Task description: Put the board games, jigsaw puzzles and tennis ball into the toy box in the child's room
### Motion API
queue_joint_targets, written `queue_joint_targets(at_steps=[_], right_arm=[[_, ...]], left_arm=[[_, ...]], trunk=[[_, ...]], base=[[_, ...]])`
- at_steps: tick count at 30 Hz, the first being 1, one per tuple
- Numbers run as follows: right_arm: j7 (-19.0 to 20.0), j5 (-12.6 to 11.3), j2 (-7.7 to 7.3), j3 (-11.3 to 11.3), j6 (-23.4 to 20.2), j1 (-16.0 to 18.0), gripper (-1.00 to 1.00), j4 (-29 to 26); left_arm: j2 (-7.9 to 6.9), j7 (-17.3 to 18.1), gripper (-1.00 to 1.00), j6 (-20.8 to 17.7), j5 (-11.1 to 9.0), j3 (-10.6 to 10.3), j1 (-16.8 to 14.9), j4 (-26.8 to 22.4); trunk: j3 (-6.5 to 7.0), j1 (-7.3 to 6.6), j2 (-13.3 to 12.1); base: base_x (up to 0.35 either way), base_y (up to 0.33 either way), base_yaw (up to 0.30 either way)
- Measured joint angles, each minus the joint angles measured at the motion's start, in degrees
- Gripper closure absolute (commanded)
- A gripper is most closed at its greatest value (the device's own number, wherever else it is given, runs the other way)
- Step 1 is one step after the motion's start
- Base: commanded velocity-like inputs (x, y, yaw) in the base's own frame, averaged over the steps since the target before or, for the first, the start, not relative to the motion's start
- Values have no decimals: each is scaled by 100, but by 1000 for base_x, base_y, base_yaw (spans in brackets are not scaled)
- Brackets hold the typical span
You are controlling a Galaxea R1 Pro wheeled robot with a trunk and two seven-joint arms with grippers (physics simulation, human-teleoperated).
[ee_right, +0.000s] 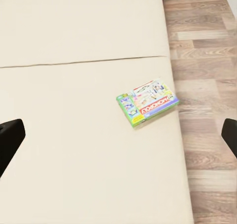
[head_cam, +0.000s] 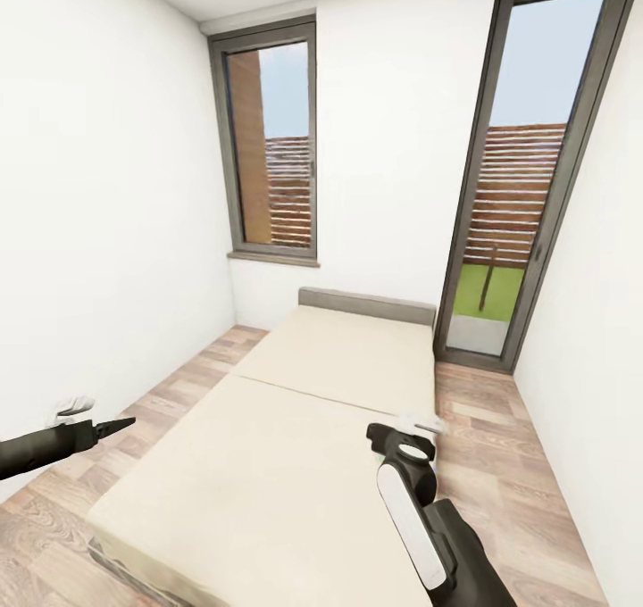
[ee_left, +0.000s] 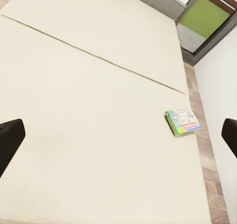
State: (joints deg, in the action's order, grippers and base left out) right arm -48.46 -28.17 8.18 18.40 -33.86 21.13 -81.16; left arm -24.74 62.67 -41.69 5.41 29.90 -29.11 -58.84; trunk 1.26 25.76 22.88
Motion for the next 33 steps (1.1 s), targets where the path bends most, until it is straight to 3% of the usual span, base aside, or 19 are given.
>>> queue_joint_targets(at_steps=[10,21,33], right_arm=[[104,3,-30,9,155,-28,-100,-8],[292,4,-59,-28,204,-84,-100,-103],[296,-1,0,60,199,-86,-100,-120]], left_arm=[[0,-3,-100,-1,0,-26,-1,0],[0,11,-100,8,-5,14,0,-1],[0,6,-100,7,-1,4,0,-2]], trunk=[[73,0,-1],[83,-1,1],[87,0,-1]], base=[[-1,-79,2],[0,-231,-1],[0,-26,47]])
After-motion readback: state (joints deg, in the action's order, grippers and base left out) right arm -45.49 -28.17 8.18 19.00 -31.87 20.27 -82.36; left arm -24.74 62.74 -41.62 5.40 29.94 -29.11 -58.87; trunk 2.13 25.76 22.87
